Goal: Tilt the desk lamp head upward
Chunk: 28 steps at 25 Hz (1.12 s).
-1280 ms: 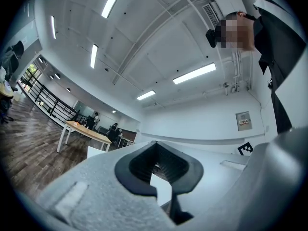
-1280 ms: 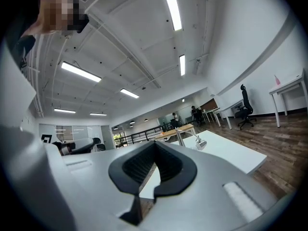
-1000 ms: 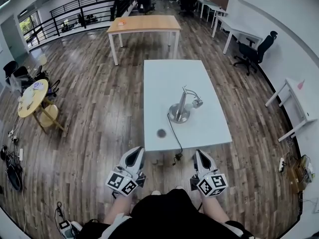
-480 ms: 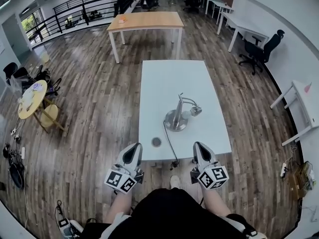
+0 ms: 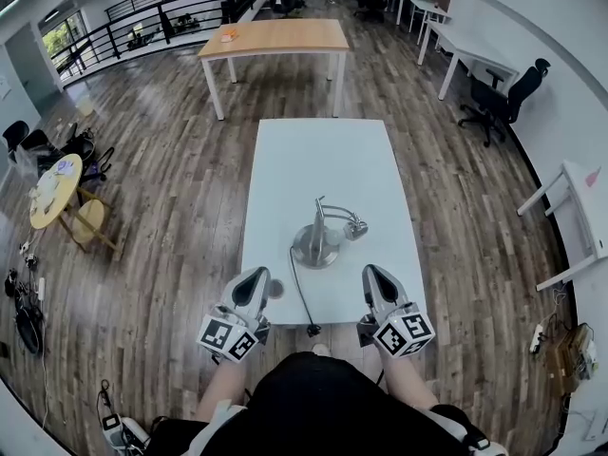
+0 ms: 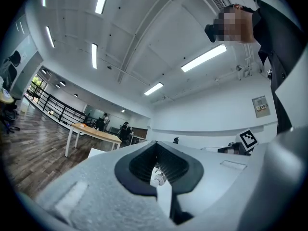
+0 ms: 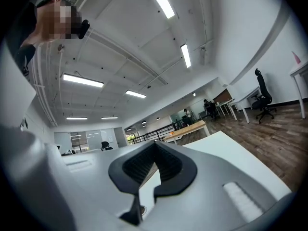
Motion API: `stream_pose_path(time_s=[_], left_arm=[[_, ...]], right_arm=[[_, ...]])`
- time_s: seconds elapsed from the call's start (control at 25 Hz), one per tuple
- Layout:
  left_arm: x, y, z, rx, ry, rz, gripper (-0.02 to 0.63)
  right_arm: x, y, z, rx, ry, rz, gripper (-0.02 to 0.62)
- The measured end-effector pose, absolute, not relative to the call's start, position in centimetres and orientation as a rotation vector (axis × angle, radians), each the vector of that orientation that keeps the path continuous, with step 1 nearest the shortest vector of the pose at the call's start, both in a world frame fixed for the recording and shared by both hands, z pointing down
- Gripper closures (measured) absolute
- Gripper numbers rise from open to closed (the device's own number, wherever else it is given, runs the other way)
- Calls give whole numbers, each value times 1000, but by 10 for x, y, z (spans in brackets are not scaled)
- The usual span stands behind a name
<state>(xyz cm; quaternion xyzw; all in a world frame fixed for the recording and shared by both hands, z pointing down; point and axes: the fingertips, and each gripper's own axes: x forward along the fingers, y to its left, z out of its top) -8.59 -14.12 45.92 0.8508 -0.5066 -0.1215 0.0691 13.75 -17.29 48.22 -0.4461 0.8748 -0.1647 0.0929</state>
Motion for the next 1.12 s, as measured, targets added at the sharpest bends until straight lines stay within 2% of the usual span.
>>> stream_pose_path(time_s=[0.44, 1.12], left_arm=[[-36, -163, 486, 2556, -1493, -233, 606], [-41, -200, 543, 2574, -1403, -78, 606]], right_arm=[[164, -201, 504, -1254, 2626, -631, 592], [153, -223, 553, -1283, 2580, -891, 592]])
